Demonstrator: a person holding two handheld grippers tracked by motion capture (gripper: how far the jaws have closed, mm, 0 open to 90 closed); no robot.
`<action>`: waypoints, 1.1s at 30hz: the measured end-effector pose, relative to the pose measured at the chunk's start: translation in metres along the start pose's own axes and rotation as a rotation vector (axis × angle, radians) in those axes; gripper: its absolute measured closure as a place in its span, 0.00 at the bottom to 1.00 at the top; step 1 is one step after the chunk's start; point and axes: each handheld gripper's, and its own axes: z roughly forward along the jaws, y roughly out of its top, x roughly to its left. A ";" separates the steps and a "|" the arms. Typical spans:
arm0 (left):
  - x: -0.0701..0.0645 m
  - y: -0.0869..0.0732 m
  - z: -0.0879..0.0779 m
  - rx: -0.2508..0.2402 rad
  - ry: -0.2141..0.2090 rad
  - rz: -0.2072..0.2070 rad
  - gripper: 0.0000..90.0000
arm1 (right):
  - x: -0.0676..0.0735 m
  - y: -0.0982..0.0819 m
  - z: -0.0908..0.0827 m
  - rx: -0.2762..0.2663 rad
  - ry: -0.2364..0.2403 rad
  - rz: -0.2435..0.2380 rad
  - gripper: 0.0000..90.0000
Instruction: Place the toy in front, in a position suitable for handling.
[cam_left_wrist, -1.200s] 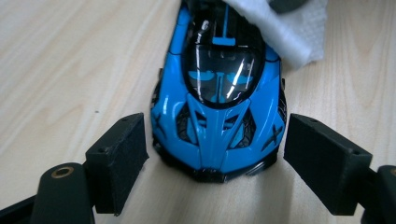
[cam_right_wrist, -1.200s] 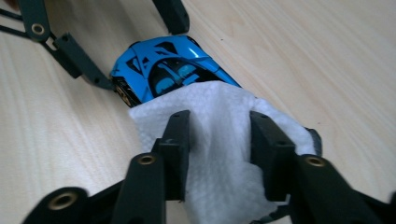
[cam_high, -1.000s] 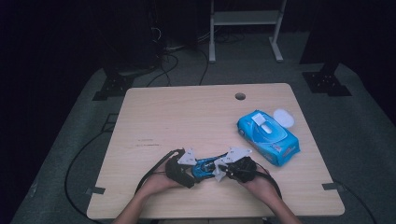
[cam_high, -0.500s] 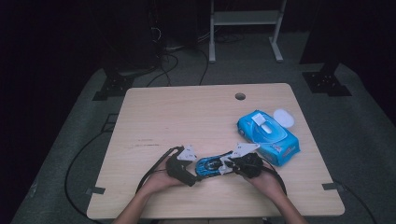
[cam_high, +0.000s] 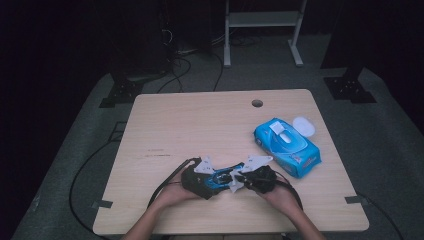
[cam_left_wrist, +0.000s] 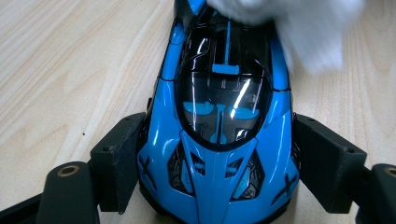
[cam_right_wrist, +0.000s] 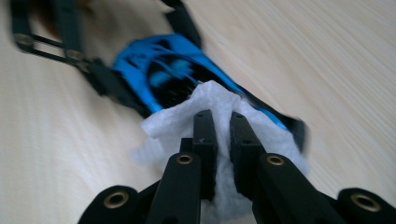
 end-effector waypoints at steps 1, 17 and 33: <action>-0.001 0.000 0.000 -0.003 -0.004 0.004 0.27 | -0.006 -0.004 -0.003 0.000 -0.011 0.016 0.92; -0.006 0.003 0.003 -0.009 0.003 0.000 0.28 | -0.007 -0.007 -0.004 0.006 -0.070 0.000 0.92; -0.005 0.000 -0.002 0.014 0.016 -0.002 0.27 | -0.012 -0.013 -0.003 -0.035 -0.020 0.108 0.92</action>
